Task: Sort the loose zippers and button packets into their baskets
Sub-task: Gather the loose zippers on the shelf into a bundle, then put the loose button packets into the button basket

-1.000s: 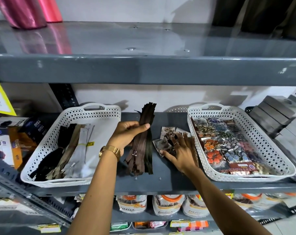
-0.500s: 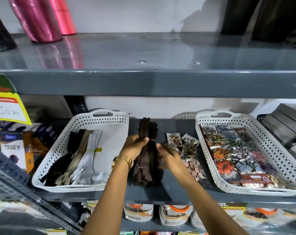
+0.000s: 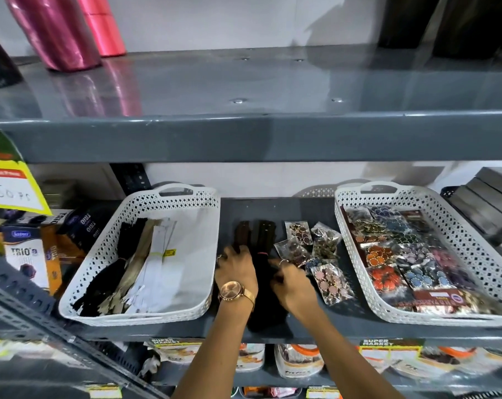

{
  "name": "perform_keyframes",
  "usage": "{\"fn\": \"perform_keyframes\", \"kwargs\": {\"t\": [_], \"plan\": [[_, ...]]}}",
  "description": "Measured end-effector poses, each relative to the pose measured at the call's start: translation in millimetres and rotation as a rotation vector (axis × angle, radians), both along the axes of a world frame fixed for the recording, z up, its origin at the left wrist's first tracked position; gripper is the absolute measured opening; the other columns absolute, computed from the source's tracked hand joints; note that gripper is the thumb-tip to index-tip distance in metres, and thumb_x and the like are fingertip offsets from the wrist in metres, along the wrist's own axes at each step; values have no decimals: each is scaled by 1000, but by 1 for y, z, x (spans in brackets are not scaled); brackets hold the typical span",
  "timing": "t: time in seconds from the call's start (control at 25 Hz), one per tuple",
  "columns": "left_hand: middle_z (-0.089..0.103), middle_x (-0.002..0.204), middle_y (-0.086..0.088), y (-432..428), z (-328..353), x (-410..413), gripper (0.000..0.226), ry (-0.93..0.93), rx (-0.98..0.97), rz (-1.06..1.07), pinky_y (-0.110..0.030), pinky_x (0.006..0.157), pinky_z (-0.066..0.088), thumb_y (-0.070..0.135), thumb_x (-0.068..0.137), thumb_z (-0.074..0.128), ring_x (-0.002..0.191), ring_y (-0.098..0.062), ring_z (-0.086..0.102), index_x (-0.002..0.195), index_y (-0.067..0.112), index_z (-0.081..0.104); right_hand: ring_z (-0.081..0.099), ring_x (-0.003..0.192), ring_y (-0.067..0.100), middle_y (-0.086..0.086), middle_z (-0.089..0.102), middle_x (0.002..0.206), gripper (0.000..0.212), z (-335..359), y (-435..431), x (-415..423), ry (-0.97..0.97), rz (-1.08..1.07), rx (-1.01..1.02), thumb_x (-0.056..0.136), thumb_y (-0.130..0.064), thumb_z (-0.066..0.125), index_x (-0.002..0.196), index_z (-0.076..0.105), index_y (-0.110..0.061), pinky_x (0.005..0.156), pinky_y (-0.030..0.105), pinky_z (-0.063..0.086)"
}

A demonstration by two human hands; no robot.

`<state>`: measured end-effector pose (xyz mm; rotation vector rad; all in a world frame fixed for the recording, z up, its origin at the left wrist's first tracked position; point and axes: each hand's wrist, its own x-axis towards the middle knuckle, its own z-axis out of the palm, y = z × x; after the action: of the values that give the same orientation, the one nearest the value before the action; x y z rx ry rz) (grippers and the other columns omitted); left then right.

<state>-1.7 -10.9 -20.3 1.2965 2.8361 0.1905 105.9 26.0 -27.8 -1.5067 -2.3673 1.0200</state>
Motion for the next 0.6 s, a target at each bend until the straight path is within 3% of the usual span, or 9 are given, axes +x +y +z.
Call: {"fn": "perform_keyframes", "kwargs": {"t": [0.08,0.2,0.28,0.36,0.4,0.48,0.6], "plan": [[67,81,-5,-2,2,-1,19,22,-49,0,-29,46,53,20,66,75,62,-25,70,85,18,73,63,110,33,10,66,121,51,7,-1,-3,-24,26,24,86,-16,50,134,49,-34,89,39,53],[59,113,-12,6,0,1,27,67,4,-12,-40,74,56,14,90,49,100,-34,64,115,11,60,61,113,36,14,64,123,42,20,-5,-9,-91,70,36,89,-20,49,130,51,-28,92,42,50],[50,129,-14,10,8,4,40,99,146,-220,-44,92,49,9,88,47,117,-36,52,127,13,52,60,112,38,17,64,120,33,31,-2,4,-159,55,90,91,-24,52,124,53,-16,91,43,50],[43,140,-10,18,15,9,53,-75,262,-432,-40,106,41,10,86,51,130,-32,43,137,18,45,58,113,38,18,61,123,31,40,6,31,-251,-5,167,92,-22,54,120,54,-8,92,43,48],[37,147,-8,26,17,13,61,-231,218,-529,-37,112,35,15,85,56,137,-30,37,143,21,37,56,116,37,18,55,127,34,41,10,46,-285,-43,165,92,-22,56,122,52,-6,94,43,47],[7,161,-8,48,14,20,95,-447,-70,-636,-36,121,14,26,80,69,150,-29,6,153,23,8,51,121,36,17,43,135,46,36,12,67,-346,-73,100,90,-26,60,127,46,-5,98,42,43],[-26,158,-8,86,2,21,135,-454,-328,-689,-48,119,-13,41,66,81,145,-30,-26,149,27,-24,27,140,38,16,25,152,60,15,5,73,-392,-36,50,91,-33,55,141,33,-8,111,42,31]]}}
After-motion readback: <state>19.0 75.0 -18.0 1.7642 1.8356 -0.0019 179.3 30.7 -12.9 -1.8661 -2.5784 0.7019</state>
